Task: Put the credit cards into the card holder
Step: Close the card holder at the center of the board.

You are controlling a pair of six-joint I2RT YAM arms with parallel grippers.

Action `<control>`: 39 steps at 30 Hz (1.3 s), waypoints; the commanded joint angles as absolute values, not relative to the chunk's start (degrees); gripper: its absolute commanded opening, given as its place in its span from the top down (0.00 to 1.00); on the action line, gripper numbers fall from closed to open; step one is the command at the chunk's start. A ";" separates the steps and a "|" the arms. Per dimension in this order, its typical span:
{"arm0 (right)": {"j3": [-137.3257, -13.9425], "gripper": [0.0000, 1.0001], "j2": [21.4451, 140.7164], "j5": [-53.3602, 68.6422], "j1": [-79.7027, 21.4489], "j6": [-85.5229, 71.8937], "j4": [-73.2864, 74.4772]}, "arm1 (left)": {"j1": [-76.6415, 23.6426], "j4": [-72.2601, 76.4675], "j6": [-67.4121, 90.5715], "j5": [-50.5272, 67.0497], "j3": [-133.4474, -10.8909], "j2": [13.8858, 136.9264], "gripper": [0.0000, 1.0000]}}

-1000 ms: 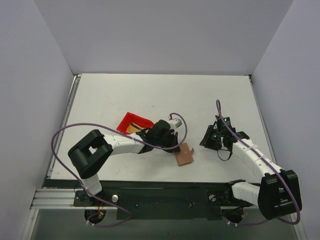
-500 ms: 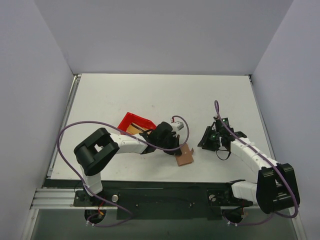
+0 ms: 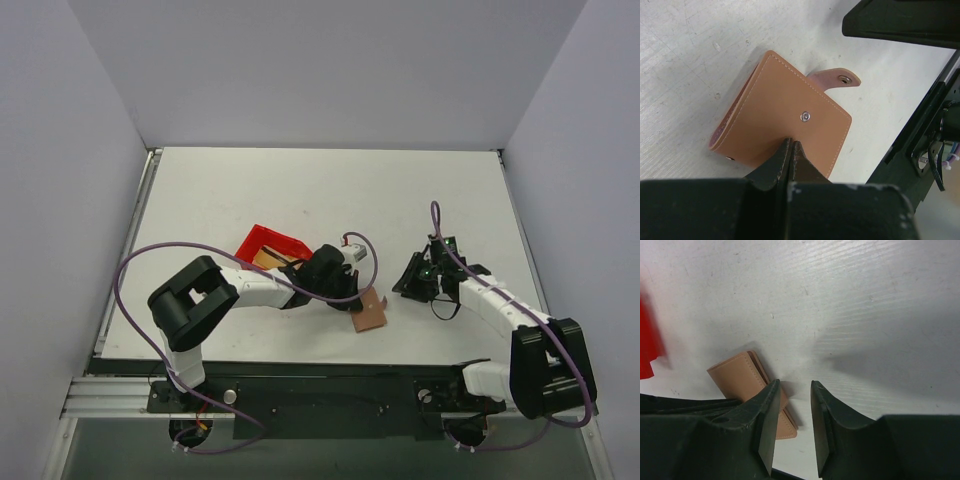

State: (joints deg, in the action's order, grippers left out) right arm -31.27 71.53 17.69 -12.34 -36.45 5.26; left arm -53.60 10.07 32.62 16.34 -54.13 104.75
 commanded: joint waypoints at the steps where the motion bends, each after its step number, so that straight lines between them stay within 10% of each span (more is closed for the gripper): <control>1: -30.41 0.73 73.30 21.96 -11.95 -38.14 1.68 | -53.96 11.07 32.70 16.61 -53.88 104.41 1.00; 39: -25.22 0.80 74.79 34.80 -16.96 -44.56 -11.77 | -53.88 10.28 31.82 16.61 -53.97 105.56 1.00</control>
State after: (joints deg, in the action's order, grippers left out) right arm -25.52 73.71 32.99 -15.27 -42.74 -9.15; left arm -53.58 10.41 32.56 16.36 -53.93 104.84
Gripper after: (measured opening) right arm 0.203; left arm 0.022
